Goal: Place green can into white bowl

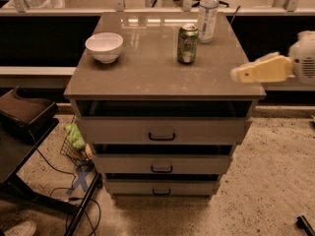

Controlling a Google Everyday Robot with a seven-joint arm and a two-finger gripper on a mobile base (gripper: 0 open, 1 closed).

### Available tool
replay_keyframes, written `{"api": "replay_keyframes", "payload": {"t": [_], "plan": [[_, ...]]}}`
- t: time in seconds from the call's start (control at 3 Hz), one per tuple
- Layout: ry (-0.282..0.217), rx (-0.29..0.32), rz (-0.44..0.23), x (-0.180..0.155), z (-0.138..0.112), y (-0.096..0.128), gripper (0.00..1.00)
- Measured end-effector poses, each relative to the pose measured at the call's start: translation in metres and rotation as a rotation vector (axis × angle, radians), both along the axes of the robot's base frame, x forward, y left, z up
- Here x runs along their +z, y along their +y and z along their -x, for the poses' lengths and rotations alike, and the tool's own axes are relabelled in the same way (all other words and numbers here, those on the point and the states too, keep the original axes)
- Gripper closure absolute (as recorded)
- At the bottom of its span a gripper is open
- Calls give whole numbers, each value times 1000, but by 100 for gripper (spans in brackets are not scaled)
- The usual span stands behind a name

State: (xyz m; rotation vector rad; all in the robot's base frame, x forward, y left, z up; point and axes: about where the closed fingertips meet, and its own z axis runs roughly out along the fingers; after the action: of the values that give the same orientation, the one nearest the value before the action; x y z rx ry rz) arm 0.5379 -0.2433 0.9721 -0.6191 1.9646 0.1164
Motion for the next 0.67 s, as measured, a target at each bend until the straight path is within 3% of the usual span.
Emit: {"api": "replay_keyframes", "payload": {"t": [0.33, 0.67], "plan": [[-76, 48, -156, -14, -60, 39, 0], [-121, 95, -264, -26, -112, 71, 0]]}}
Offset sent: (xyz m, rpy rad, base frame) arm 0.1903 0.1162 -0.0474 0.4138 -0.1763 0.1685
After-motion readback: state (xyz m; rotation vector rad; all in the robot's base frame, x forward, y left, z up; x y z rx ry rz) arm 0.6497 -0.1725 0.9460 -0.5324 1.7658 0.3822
